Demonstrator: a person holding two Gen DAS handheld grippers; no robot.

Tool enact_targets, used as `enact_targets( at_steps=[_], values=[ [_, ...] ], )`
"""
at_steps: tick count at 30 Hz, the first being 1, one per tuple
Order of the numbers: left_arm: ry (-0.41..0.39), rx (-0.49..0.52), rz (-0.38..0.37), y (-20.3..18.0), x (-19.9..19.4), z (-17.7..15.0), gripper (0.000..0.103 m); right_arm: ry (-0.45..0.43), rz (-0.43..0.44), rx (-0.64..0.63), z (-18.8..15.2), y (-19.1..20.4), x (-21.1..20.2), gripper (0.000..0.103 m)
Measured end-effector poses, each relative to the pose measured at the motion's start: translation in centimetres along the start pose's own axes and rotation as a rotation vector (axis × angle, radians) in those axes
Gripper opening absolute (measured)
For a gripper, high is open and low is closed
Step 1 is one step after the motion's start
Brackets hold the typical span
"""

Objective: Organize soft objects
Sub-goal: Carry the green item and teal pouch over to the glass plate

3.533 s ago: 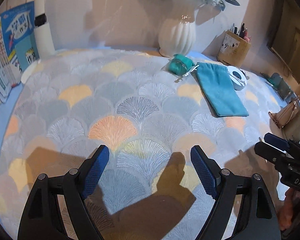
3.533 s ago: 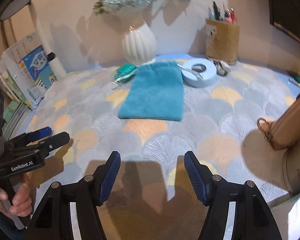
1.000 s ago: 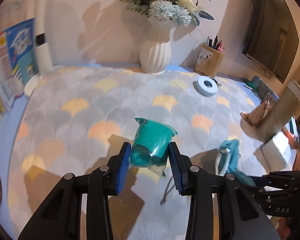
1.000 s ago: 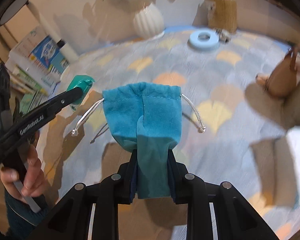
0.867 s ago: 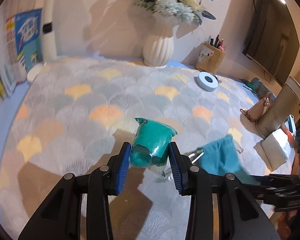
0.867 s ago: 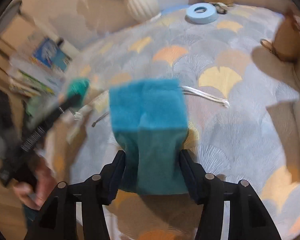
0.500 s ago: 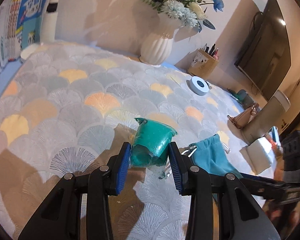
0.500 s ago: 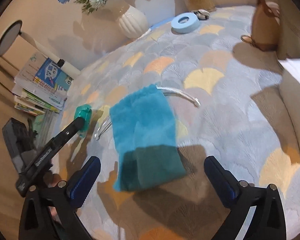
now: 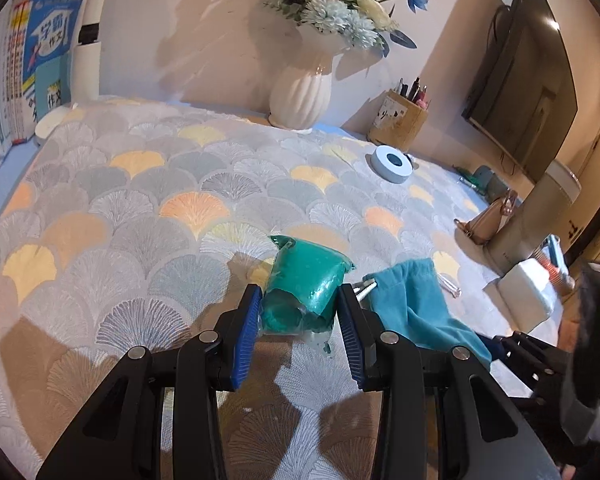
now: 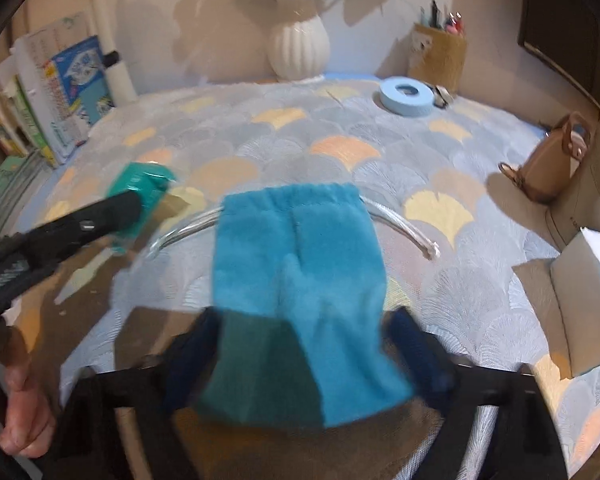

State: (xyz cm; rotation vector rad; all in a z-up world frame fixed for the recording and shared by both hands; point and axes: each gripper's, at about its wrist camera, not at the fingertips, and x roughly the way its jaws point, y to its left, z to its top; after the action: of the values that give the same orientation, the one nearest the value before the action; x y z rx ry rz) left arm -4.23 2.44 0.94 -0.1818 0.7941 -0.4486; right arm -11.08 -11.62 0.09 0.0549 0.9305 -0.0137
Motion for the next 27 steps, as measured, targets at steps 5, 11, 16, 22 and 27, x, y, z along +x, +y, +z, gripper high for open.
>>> enact_targets(
  at_steps=[5, 11, 16, 22, 27],
  values=[
    [-0.019, 0.03, 0.049, -0.8, -0.7, 0.0, 0.036, -0.025, 0.038, -0.065, -0.5, 1.4, -1.4, 0.027],
    [-0.079, 0.109, -0.027, -5.8, -4.0, 1.2, 0.036, -0.176, 0.078, 0.005, 0.7, -2.1, -8.2, 0.027],
    [-0.091, 0.228, -0.09, -13.0, -4.6, 2.8, 0.036, -0.242, 0.069, 0.134, 1.6, -7.7, -12.5, 0.027],
    [-0.057, 0.346, -0.171, -21.3, -3.2, 3.3, 0.036, -0.266, 0.001, 0.285, 0.6, -15.8, -15.8, 0.027],
    [-0.026, 0.528, -0.271, -29.6, -2.1, 2.2, 0.036, -0.286, -0.1, 0.424, -0.8, -23.7, -18.2, 0.027]
  ],
)
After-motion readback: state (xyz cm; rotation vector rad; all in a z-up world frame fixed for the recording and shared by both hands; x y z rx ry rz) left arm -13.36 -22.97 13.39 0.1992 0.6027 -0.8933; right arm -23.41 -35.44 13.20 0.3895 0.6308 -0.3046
